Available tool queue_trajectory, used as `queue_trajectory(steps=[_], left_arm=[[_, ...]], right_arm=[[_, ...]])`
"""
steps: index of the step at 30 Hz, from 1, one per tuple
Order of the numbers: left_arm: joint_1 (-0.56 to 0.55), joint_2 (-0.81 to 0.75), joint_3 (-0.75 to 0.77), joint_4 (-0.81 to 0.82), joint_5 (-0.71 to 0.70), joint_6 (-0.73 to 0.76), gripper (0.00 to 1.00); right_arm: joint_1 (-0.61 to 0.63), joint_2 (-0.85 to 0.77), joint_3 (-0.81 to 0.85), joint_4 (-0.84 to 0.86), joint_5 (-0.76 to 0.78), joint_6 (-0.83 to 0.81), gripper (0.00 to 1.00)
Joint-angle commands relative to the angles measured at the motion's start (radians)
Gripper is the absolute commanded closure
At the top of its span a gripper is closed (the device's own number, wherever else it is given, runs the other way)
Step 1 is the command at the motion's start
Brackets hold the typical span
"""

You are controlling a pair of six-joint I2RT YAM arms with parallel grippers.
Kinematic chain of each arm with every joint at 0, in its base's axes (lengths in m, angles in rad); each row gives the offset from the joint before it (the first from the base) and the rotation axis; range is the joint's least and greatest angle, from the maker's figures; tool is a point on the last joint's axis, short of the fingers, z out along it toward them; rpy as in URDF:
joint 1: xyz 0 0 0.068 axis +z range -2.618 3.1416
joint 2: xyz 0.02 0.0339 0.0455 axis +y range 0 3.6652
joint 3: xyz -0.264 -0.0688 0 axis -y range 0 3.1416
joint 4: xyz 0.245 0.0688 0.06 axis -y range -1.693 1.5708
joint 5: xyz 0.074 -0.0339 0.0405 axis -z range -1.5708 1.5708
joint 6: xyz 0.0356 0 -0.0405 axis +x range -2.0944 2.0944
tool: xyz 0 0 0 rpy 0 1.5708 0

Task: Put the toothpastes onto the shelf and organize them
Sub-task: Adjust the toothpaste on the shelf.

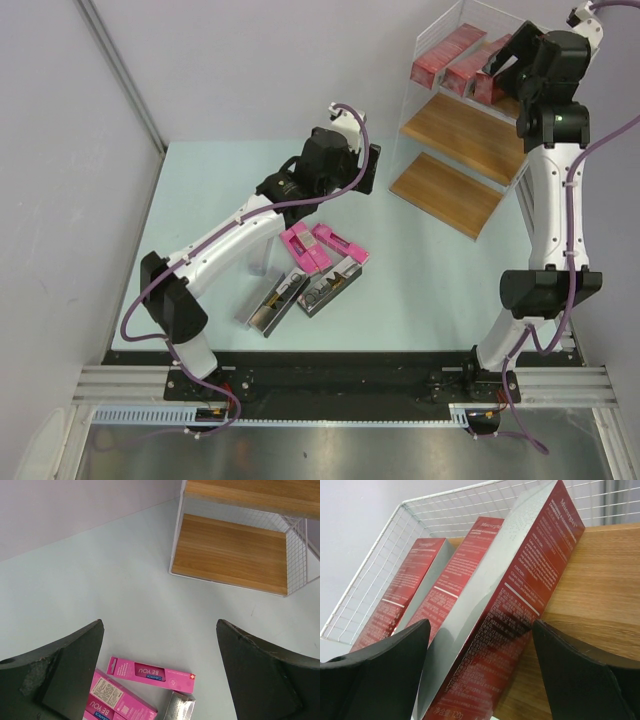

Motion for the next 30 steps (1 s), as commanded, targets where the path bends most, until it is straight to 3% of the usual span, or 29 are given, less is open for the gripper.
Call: queue_trajectory(steps=[1,14,30], left_arm=[[-0.006,-0.024,0.008,0.005,-0.021,0.014,0.00],[-0.006,-0.040,-0.012,0.002,-0.038,0.010,0.00],[-0.006,-0.040,-0.012,-0.001,-0.029,0.000,0.00]], right_arm=[[0.025,0.023,0.031,0.027,-0.062,0.003,0.12],[0.061,0.061,0.026,0.056,-0.120,0.005,0.13],[0.107,-0.058,-0.041,0.039,0.062,-0.077,0.15]])
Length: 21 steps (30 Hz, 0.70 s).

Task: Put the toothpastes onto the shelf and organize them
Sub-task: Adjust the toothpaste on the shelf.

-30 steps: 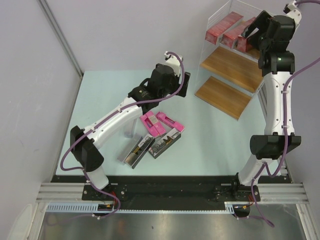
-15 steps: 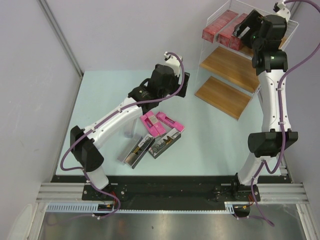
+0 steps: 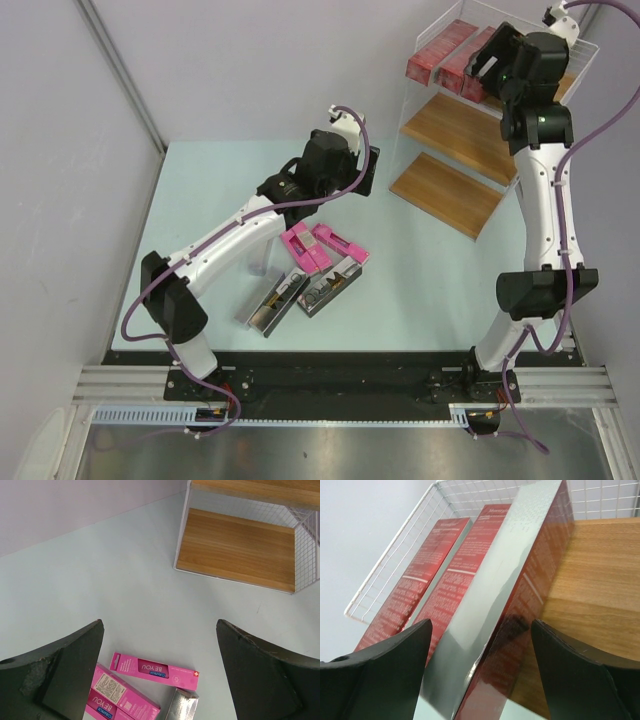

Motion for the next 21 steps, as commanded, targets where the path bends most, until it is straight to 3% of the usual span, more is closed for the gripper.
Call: queue_trajectory(steps=[1,8,9,13,21], left_arm=[[-0.006,-0.040,0.004,0.006,-0.008,-0.001,0.00],[-0.006,-0.041,0.002,0.004,-0.006,-0.003,0.00],[-0.006,-0.041,0.002,0.006,-0.003,-0.003,0.00],[-0.006,-0.040,0.002,0.006,-0.005,-0.003,0.00],[-0.006,-0.037,-0.003,0.004,0.000,-0.003,0.00]], right_arm=[[0.048,-0.065,-0.004,-0.029,0.088,-0.063,0.15],[0.076,-0.039,0.036,-0.074,0.206,-0.109,0.26],[0.076,-0.028,0.050,-0.108,0.215,-0.116,0.37],[0.076,-0.019,0.050,-0.134,0.242,-0.116,0.46],[0.051,-0.111,-0.104,-0.092,0.237,-0.061,0.48]])
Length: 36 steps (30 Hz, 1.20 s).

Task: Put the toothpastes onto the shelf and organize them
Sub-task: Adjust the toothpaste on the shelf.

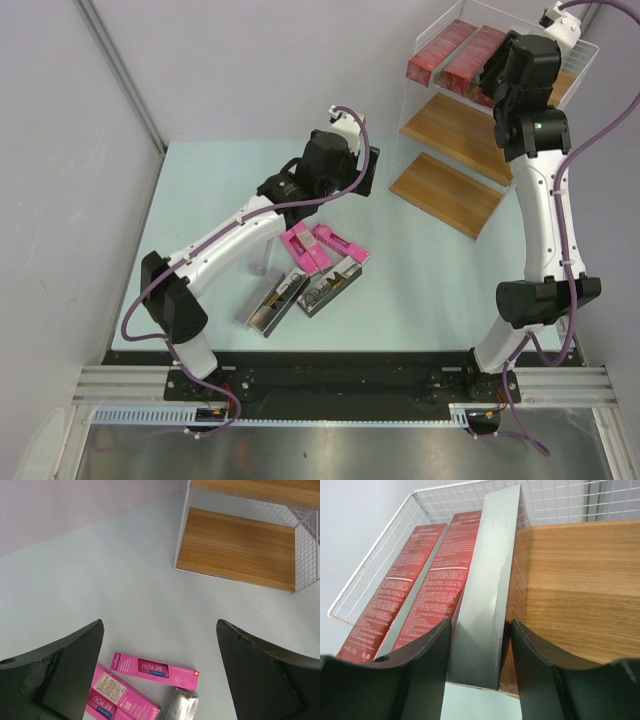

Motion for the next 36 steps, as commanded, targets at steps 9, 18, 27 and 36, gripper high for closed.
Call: queue_trajectory(steps=[9,18,27,36], left_arm=[[-0.006,-0.050,-0.013,0.017,0.004,-0.006,0.00],[-0.006,-0.061,-0.030,0.027,0.010,-0.012,0.00],[-0.006,-0.075,-0.049,0.038,0.007,-0.012,0.00],[-0.006,-0.078,-0.053,0.040,0.002,-0.007,0.00]], right_arm=[[-0.107,-0.260,-0.393,0.105,-0.126,0.157,0.48],[-0.208,-0.398,-0.700,0.330,-0.370,0.373,0.48],[-0.208,-0.421,-0.744,0.436,-0.412,0.490,0.48],[-0.173,-0.421,-0.761,0.474,-0.396,0.518,0.41]])
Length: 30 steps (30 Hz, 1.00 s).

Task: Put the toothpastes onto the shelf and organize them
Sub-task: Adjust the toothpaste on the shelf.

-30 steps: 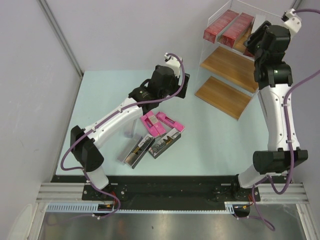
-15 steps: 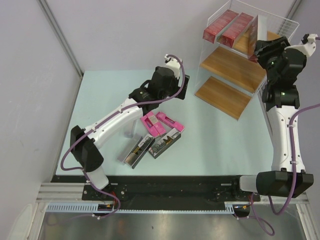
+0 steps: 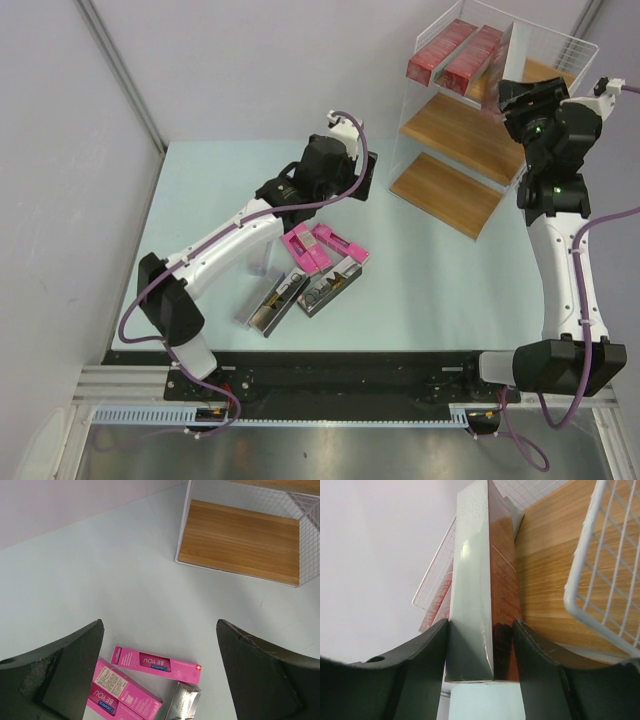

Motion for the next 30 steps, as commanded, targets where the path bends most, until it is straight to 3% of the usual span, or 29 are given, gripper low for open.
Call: queue_trajectory(steps=[1,7,10,13,18,19,20,23,30], left_arm=[[-0.006,-0.055,-0.005,0.036,0.003,-0.006,0.00],[-0.006,-0.063,0.001,0.068,0.047,-0.009,0.00],[-0.006,-0.060,0.020,0.116,0.162,-0.014,0.00],[-0.014,-0.052,0.038,0.209,0.370,-0.016,0.03],[-0.055,0.021,0.173,0.286,0.608,0.015,0.25],[-0.058,0.052,0.211,0.309,0.644,0.004,0.31],[-0.058,0.063,0.225,0.335,0.671,-0.011,0.46],[-0.058,0.126,0.283,0.452,0.736,-0.062,0.62],[-0.058,0.396,0.680,0.388,0.823,-0.144,0.68]], right_arm=[[0.028,0.005,-0.031,-0.037,-0.024,0.015,0.39],[0.035,0.020,-0.036,-0.028,-0.024,0.021,0.38],[0.030,0.025,-0.036,-0.020,-0.024,0.022,0.40],[0.021,0.028,-0.036,-0.016,-0.027,0.035,0.41],[0.002,0.028,-0.037,-0.002,-0.058,0.059,0.43],[-0.002,0.030,-0.037,0.001,-0.062,0.061,0.43],[-0.005,0.028,-0.037,0.004,-0.067,0.062,0.43],[-0.019,0.031,-0.036,0.015,-0.094,0.073,0.43],[-0.042,0.031,-0.037,0.035,-0.140,0.082,0.40]])
